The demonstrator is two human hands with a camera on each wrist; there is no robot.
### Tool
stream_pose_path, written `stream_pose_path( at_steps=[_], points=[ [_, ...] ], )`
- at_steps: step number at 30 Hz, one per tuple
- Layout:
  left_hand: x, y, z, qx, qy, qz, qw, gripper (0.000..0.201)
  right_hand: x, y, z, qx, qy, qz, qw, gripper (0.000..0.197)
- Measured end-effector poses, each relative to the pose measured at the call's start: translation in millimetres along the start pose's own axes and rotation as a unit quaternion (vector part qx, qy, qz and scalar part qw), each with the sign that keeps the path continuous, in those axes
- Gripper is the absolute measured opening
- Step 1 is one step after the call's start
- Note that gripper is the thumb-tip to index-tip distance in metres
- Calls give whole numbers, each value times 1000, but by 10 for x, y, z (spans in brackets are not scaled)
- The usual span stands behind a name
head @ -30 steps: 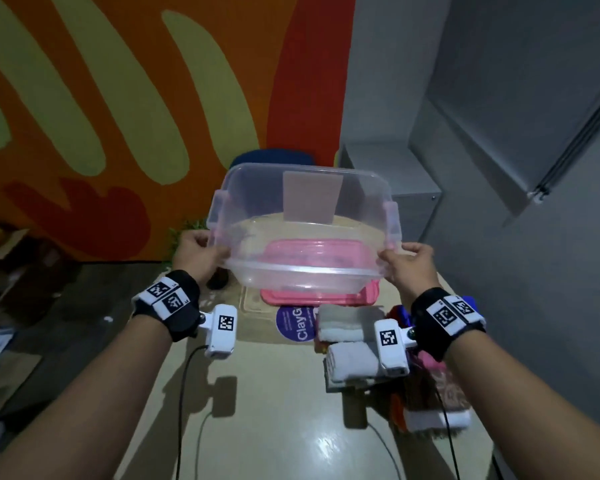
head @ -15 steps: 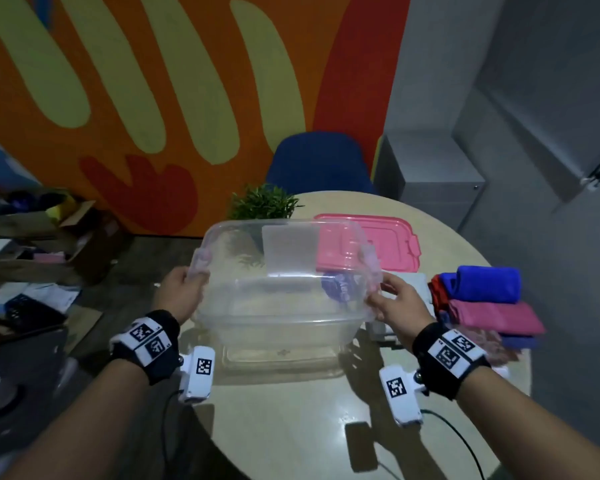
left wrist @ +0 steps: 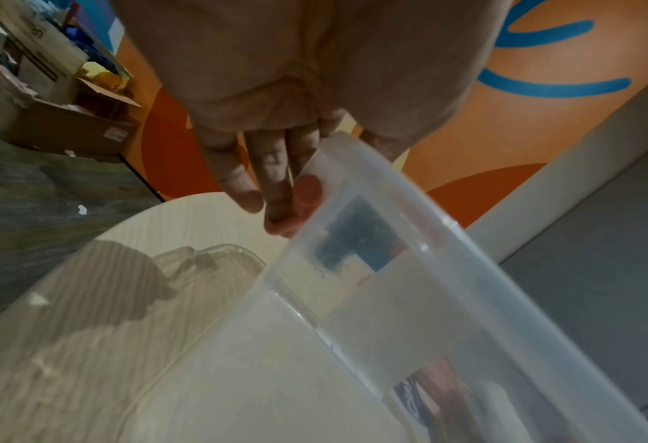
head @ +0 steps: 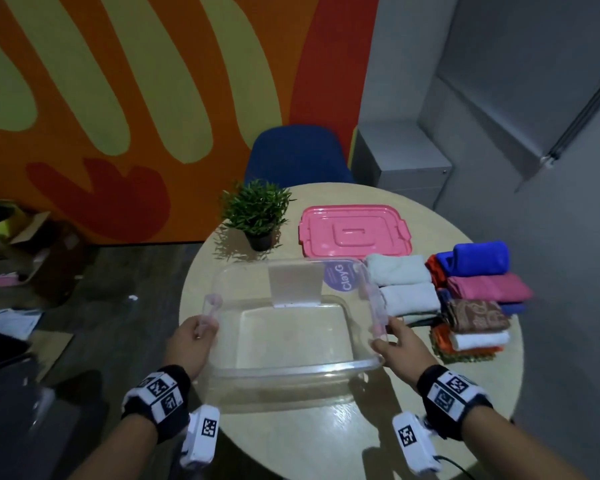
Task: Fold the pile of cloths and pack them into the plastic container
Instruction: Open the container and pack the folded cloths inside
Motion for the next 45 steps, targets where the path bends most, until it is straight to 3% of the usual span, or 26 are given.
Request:
stream_pose_path(
  at_steps=[8, 10, 12, 13, 18, 22, 25, 29, 33, 35, 38, 41, 43, 45],
  points=[
    [-64, -13, -41, 16, 18, -20, 1000, 16, 65, -62, 7, 20, -22, -10, 999, 35],
    [-129, -12, -87, 7, 54, -22, 998, 36, 103, -48, -21, 31, -43, -2, 999, 45],
    [-240, -13, -139, -47, 111, -10, 993, 68, 189, -39, -81, 44, -71, -2, 996, 49],
    [-363, -51, -158, -71, 124, 1, 990, 69, 231, -30, -128, 46, -77, -7, 996, 49],
    [-1363, -407, 43, -96, 149, 165, 970, 30, 372, 73, -479, 6, -57, -59, 997, 39],
    [-2241, -680, 591, -39, 111, 270, 956, 24, 533, 85, -838, -22, -25, -94, 995, 18],
    [-2839, -919, 1166, 40, 77, 299, 950, 25, 538, 100, -1276, -55, -14, -95, 994, 22],
    [-3383, -1087, 2006, 124, 103, 267, 950, 33, 328, 162, -1990, -142, -7, -60, 988, 33],
    [-3390, -962, 2742, 214, 138, 165, 953, 43, -91, 324, -2480, -184, 47, 42, 981, 39],
    [-3249, -876, 3037, 246, 138, 114, 953, 60, -273, 407, -2568, -162, 81, 94, 979, 43],
    [-3006, -757, 3379, 292, 110, 42, 949, 89, -511, 560, -2518, -73, 196, 179, 961, 71],
    [-2706, -591, 3787, 330, 105, 6, 938, 123, -688, 647, -2424, -13, 252, 256, 933, 71],
    [-2583, -522, 3976, 332, 74, -11, 940, 125, -754, 680, -2406, -9, 253, 267, 930, 71],
    [-2628, -568, 4014, 336, 11, -5, 942, 113, -772, 718, -2401, 3, 279, 256, 925, 68]
  ],
)
Point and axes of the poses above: each hand's wrist, its own y-axis towards the middle knuckle, its own z-axis out of the palm, x = y × z, the point moved 2 cm from there along y, towards the middle knuckle, and after that the axes turned 13 degrees about y, right-handed, at the moved point
